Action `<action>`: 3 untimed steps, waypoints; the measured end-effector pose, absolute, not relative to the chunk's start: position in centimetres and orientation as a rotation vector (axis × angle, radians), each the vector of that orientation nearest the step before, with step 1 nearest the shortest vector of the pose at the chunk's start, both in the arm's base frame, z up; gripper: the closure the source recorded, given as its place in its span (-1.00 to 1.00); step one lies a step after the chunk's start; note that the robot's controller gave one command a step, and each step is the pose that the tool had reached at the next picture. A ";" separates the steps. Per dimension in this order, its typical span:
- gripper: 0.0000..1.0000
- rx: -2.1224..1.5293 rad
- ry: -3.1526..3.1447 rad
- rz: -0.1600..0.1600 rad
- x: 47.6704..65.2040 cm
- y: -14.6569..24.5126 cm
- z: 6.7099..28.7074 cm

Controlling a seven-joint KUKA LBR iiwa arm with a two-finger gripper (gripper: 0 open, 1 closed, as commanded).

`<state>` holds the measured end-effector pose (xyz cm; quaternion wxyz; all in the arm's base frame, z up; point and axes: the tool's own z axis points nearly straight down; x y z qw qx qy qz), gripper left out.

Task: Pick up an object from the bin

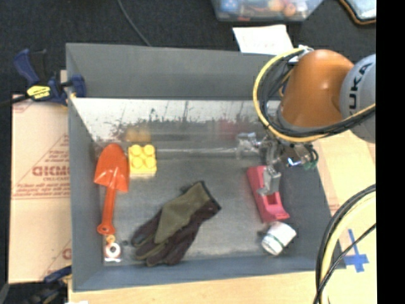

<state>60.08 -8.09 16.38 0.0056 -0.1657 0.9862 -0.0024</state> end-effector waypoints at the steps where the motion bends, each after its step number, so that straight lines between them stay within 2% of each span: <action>1: -1.00 -1.204 2.906 0.013 55.6 3.6 10.0; 2: -1.00 -0.963 2.968 -0.021 57.7 -0.8 7.1; 3: 1.00 -1.460 2.776 0.015 55.5 6.2 7.2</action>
Offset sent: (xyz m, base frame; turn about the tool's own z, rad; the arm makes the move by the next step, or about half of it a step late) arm -0.0251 0.0736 -0.0938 -0.2957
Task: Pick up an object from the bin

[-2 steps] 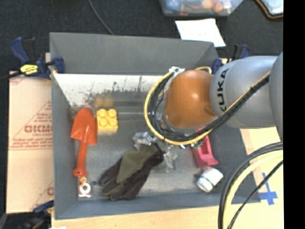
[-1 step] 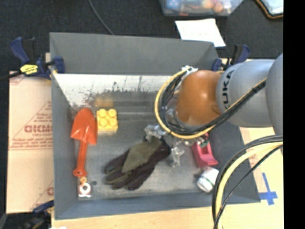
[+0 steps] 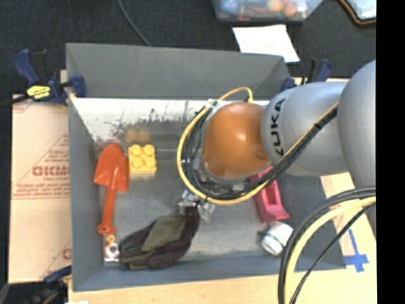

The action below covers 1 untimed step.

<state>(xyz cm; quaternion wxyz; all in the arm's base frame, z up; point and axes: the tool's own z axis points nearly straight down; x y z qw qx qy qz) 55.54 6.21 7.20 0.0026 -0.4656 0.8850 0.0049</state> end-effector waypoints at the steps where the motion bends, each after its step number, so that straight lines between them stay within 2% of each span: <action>1: 1.00 -1.460 2.776 0.015 55.5 6.2 7.2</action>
Offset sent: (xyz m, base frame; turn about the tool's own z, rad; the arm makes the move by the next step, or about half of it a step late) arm -0.0001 0.0000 0.0021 0.0000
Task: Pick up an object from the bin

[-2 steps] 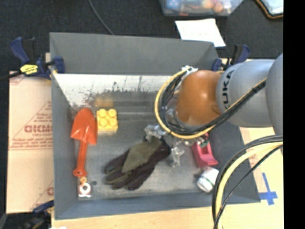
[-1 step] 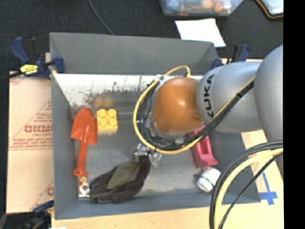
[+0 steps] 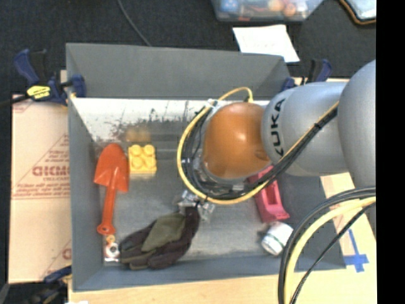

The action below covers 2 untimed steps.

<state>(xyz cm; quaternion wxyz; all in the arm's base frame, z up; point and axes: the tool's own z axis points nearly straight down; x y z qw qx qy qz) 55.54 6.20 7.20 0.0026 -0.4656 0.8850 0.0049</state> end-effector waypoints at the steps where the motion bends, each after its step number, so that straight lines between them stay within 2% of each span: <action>1: 1.00 -1.459 2.775 0.015 55.6 6.2 7.3; 2: 1.00 -1.461 2.782 0.019 55.3 6.2 8.7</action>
Offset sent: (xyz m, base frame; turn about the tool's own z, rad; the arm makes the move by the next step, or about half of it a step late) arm 0.0001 0.0000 0.0599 0.0001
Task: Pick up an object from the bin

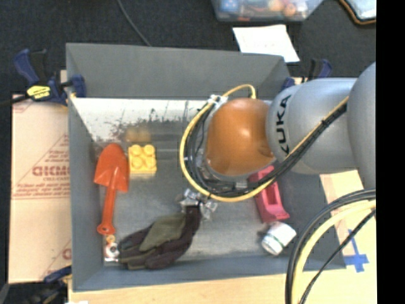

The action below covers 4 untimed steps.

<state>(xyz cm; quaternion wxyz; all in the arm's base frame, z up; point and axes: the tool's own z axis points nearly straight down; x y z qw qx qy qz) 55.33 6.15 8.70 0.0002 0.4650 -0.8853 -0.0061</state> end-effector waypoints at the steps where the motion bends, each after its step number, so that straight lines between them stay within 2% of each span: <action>1: 1.00 1.460 -2.790 -0.015 55.6 6.1 11.3; 4: 1.00 1.455 -2.799 -0.012 55.7 6.1 15.9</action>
Offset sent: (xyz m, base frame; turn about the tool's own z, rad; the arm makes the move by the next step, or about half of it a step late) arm 0.0021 0.0001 0.0450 0.0025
